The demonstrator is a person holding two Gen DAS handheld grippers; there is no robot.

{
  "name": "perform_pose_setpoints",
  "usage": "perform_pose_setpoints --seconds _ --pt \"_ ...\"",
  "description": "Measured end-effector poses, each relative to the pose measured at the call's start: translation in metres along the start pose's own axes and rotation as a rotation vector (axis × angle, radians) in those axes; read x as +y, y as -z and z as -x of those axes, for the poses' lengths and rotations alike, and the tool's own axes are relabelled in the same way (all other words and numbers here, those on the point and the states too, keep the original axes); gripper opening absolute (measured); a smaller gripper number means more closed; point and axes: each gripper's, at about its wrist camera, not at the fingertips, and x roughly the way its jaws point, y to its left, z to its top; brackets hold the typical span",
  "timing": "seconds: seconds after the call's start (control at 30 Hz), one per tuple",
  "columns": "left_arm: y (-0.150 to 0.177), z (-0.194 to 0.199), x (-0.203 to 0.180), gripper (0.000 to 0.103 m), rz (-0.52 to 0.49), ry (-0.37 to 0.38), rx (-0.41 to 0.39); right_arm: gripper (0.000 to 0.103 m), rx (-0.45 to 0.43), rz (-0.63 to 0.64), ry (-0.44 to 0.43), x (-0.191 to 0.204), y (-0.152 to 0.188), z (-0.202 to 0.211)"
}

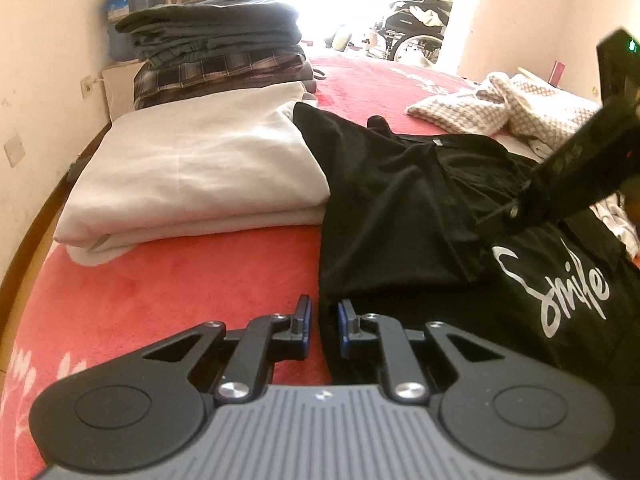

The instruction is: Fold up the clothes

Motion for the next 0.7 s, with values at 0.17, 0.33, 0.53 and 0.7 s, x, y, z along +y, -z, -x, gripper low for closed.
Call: perform_pose_setpoints --seconds 0.17,0.33,0.53,0.7 --pt "0.002 0.006 0.004 0.016 -0.010 0.034 0.021 0.002 0.021 0.068 0.045 0.004 0.007 -0.009" --pt "0.000 0.020 0.017 0.044 0.023 0.130 0.038 0.007 0.006 0.200 0.057 0.017 -0.004 0.012" --pt "-0.018 0.011 0.028 0.046 0.158 0.162 0.023 0.008 -0.128 0.192 -0.051 0.032 -0.044 0.028" --pt "-0.019 -0.016 0.026 0.033 0.185 0.122 0.082 0.008 -0.151 0.129 -0.118 0.048 -0.078 -0.017"
